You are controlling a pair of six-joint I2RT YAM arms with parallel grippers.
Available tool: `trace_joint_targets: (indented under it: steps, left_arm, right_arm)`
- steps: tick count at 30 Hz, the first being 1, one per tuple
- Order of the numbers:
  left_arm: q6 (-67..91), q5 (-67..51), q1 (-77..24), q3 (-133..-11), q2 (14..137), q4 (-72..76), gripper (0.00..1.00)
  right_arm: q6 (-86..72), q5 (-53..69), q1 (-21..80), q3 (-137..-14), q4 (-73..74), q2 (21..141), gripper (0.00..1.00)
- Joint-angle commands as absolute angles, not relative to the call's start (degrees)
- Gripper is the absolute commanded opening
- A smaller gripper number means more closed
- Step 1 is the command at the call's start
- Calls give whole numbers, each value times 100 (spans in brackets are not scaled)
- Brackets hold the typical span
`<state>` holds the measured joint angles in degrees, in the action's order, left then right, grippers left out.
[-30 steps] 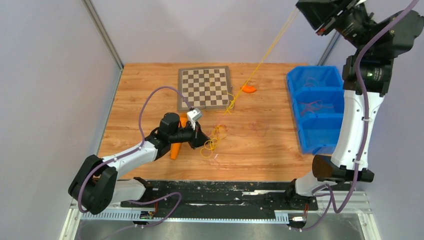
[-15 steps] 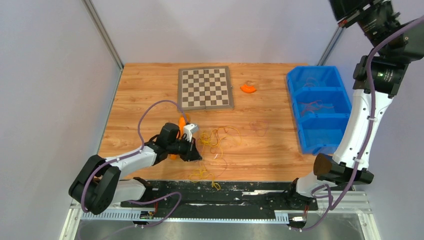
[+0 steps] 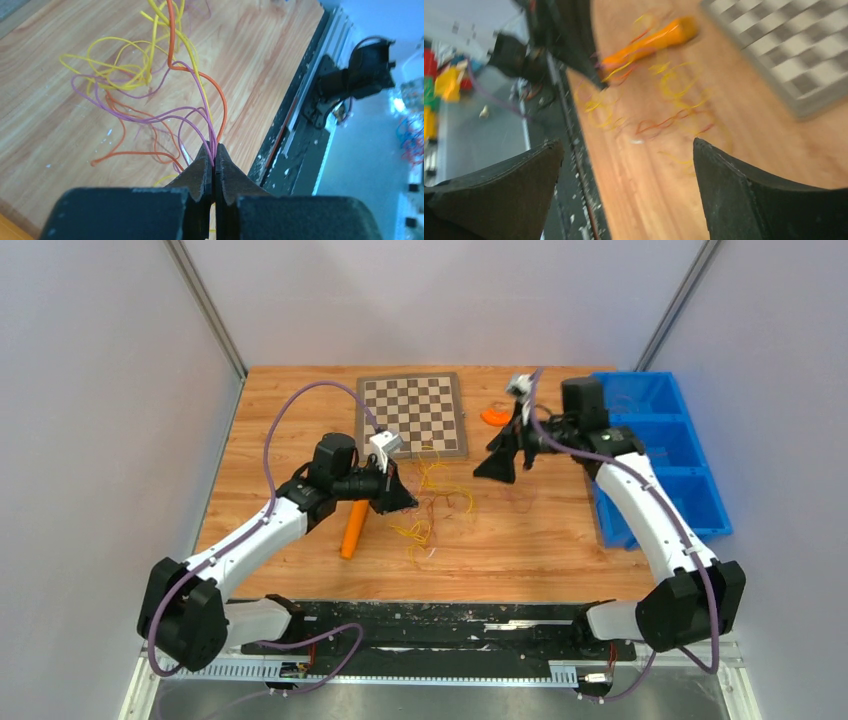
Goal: Untangle the cables
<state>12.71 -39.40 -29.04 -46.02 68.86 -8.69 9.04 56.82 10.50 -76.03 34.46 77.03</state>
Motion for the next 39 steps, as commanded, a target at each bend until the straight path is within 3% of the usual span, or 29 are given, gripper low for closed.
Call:
trace_joint_targets:
  steps: [1,10,20,24,26,30,39]
  left_arm:
    - [2784,-4115,-2704,-4809,7216,-537,0]
    - [4859,-4142,-2418,-4576,7562,567,0]
    - [5270,-4237,-2384,-4562,7669,838,0]
    - [5276,-4247,-2304,-4502,7575,783,0]
    - [5303,-4256,-2238,-4421,7513,774,0]
    - [5246,-4262,-2119,-4290,7391,689,0]
    - [4077,-3698,-1264,-4108,7493,-574,0]
  right_arm:
    - [1951,5246,2022,-7074,4002,7301,98]
    - [757,4799,3004,-6373,2714,7721,100]
    - [-369,4630,3651,-6543,1793,8796,98]
    - [-321,4282,3678,-6408,1784,8926,85]
    - [-247,4241,3674,-6342,1759,8879,68]
    - [-114,4467,3593,-6430,1813,8753,3]
    - [1389,5353,2847,-7454,3331,7454,0]
